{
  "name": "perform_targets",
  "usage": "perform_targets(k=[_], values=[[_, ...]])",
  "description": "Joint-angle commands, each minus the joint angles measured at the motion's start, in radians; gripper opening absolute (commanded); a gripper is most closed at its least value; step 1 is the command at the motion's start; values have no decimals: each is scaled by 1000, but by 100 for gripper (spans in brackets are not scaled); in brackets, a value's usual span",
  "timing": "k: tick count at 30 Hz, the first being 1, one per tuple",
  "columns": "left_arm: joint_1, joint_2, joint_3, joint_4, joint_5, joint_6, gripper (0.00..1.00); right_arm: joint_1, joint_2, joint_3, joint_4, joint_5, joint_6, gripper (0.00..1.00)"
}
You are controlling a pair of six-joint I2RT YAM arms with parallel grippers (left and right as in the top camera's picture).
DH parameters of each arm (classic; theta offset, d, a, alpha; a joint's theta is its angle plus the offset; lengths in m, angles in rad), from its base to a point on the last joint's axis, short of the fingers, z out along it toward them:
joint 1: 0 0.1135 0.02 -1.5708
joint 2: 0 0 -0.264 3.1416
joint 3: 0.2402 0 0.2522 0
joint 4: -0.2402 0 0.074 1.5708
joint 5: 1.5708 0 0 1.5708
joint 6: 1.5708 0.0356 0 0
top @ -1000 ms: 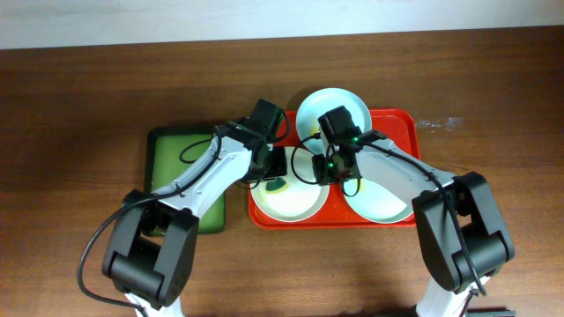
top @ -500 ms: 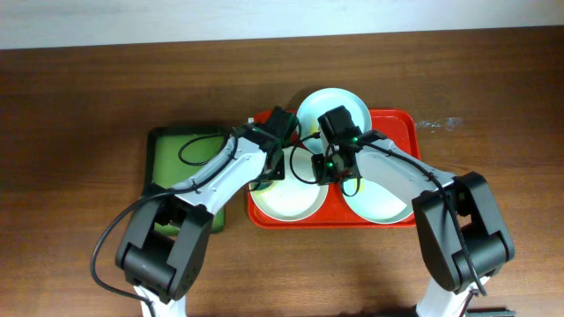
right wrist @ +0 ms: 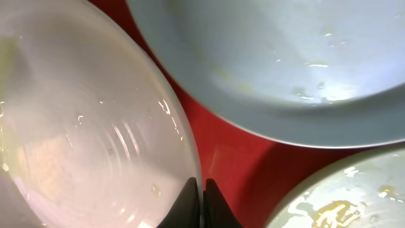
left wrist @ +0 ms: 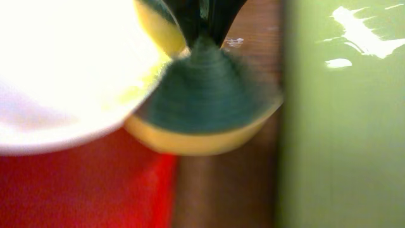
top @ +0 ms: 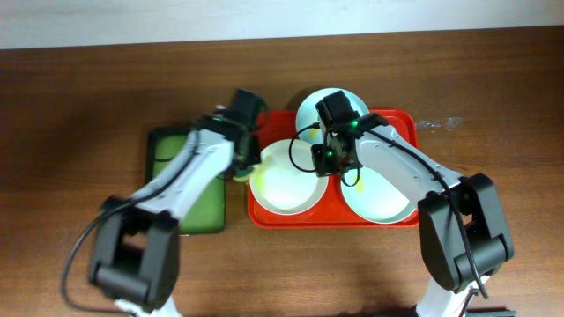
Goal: Clean dirty plates on tray and stack at the side
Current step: 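Scrub the lower-left white plate with the sponge in the left gripper, then carry the white plate right off the tray with the right gripper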
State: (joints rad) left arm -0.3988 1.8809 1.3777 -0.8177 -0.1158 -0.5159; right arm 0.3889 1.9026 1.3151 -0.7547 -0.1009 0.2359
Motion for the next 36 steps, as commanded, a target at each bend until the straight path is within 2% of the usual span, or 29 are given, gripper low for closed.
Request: perform_targets(k=[1,2,5,7,9,11,14,16,17,18,19,20,22,23,26,27,28,30,33,36], values=[[137,-235,-1,-4,100,16,0,43,-77,77,-70,178,4,4],[175,-280,-1,-6,132,16,0,66,-97,98,-97,246,5,4],[348,-396,-1,-41,159,16,0,231,-143,253,-267,695,4,4],[446,-400,-1,-77,156,16,0,368,-143,341,-361,1098,3,4],[511,-400,-2,-98,154,16,0,518,-143,358,-338,1425,-170,4],[529,-400,-2,-104,154,16,0,603,-143,358,-282,1514,-340,4],[529,-400,-3,-105,154,16,0,619,-143,358,-274,1558,-402,4],[529,-400,-3,-108,154,16,0,617,-143,357,-275,1466,-364,4],[529,-400,-3,-109,154,16,0,586,-143,353,-286,1193,-286,4],[529,-400,-3,-113,154,16,0,505,-142,317,-254,966,-272,4],[529,-400,-3,-121,154,16,0,404,-133,254,-184,866,-272,4],[528,-400,-3,-124,154,16,0,331,-129,229,-180,850,-256,4],[528,-400,-3,-123,154,16,0,226,-169,248,-223,834,-54,4],[528,-400,-3,-120,154,16,0,156,-208,249,-191,752,-36,4],[528,-400,-3,-120,154,16,0,-273,-225,247,-135,83,-129,4],[528,-399,-3,-119,154,16,0,-359,-211,244,-135,11,-128,4],[528,-396,-3,-119,154,16,0,-542,-164,241,-135,-67,-127,4],[528,-389,-3,-119,154,16,0,-747,-81,241,-140,-72,-127,4],[526,-370,-3,-119,154,16,0,-937,38,241,-106,-76,-123,4],[526,-353,-3,-119,154,16,0,-1011,143,241,-47,-76,-124,4]])
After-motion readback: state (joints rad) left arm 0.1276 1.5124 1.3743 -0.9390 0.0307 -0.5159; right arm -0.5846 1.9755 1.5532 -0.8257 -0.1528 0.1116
